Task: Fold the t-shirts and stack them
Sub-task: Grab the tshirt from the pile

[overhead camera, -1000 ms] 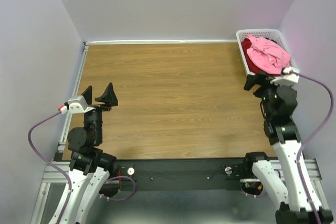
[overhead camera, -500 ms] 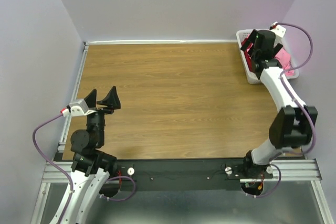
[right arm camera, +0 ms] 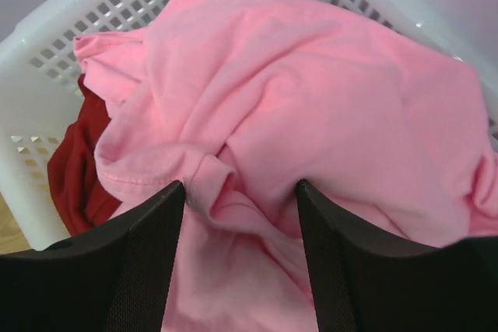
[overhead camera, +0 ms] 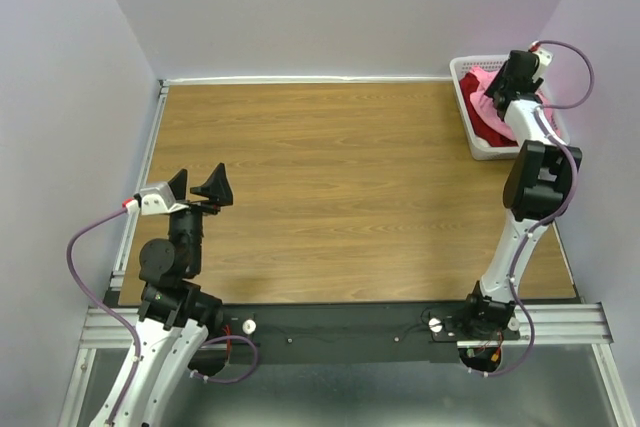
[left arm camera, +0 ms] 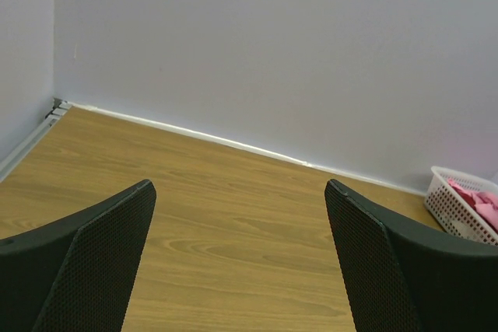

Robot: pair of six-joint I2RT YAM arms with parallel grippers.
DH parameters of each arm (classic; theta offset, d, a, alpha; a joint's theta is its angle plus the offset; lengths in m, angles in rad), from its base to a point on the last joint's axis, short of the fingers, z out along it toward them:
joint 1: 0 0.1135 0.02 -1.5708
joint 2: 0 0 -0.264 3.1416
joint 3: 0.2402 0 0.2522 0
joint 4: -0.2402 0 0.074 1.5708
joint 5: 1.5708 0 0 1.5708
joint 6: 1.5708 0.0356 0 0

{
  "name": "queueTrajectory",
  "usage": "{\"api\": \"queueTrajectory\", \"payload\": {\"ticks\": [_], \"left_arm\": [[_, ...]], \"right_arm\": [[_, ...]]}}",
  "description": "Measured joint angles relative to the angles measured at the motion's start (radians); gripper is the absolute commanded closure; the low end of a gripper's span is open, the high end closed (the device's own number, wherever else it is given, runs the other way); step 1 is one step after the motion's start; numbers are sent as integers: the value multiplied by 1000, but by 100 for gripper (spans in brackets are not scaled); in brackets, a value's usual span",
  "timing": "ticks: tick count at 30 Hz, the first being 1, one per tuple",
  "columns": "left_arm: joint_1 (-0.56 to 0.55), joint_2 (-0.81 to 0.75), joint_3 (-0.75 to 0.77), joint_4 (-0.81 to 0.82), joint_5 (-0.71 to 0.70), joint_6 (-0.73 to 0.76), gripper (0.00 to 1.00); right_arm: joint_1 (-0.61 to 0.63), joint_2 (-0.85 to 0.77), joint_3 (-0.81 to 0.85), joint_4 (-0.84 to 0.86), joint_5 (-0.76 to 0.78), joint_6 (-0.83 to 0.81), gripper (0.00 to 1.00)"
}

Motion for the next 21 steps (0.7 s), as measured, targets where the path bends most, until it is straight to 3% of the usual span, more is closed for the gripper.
{"api": "queueTrajectory", "payload": {"ticks": [4, 11, 13, 14, 21], "left_arm": [[0, 17, 0, 1, 0, 4, 3], [0, 28, 0, 7, 0, 8, 3], [0, 28, 0, 7, 0, 8, 3], [0, 27, 0, 7, 0, 9, 3], [0, 7, 0, 7, 1, 10, 3]], "right_arm": [[-2, 37, 45, -1, -64, -42, 46], [-2, 40, 55, 4, -225, -96, 79], [-1, 37, 46, 8, -245, -105, 96], [-1, 33, 36, 10, -253, -108, 99], [0, -73, -58, 3, -313, -115, 99]]}}
